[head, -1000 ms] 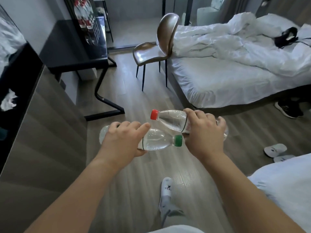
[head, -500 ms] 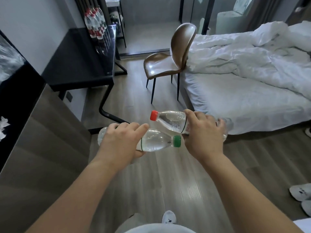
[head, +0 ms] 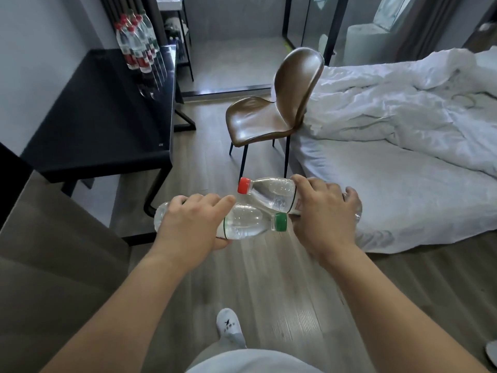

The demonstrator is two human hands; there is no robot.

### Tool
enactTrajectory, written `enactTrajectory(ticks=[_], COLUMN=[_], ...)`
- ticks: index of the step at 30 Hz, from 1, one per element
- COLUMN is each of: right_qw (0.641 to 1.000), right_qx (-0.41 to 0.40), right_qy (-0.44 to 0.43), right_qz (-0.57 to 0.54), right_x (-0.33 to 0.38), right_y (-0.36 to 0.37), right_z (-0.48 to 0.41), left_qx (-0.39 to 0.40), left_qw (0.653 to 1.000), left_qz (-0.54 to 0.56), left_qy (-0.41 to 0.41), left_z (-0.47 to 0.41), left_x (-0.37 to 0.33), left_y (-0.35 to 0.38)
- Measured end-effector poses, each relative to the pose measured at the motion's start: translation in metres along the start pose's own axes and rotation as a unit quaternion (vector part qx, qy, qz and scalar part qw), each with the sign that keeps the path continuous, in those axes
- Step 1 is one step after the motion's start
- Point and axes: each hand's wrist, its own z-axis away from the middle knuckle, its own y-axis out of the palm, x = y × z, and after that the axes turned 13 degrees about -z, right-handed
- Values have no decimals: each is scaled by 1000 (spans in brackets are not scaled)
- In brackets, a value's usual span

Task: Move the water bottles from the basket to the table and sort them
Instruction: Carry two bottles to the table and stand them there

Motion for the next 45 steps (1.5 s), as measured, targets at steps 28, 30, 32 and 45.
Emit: enactTrajectory(ticks=[28, 30, 32, 45], right_qw=[997, 997, 995, 988], right_qx=[9, 13, 14, 68], right_qy=[-68, -78, -90, -138], right_qz=[-17, -24, -28, -21], right_x=[20, 24, 29, 114], right_y=[140, 148, 156, 236], right_z=[-480, -511, -540, -727], left_qx=[18, 25, 36, 46], left_qw=[998, 997, 996, 988], left_qz=[22, 23, 20, 10], left_qy=[-54, -69, -83, -148], left_z=[-388, -408, -426, -549], left_x=[191, 202, 215, 341], left_y=[137, 143, 150, 255])
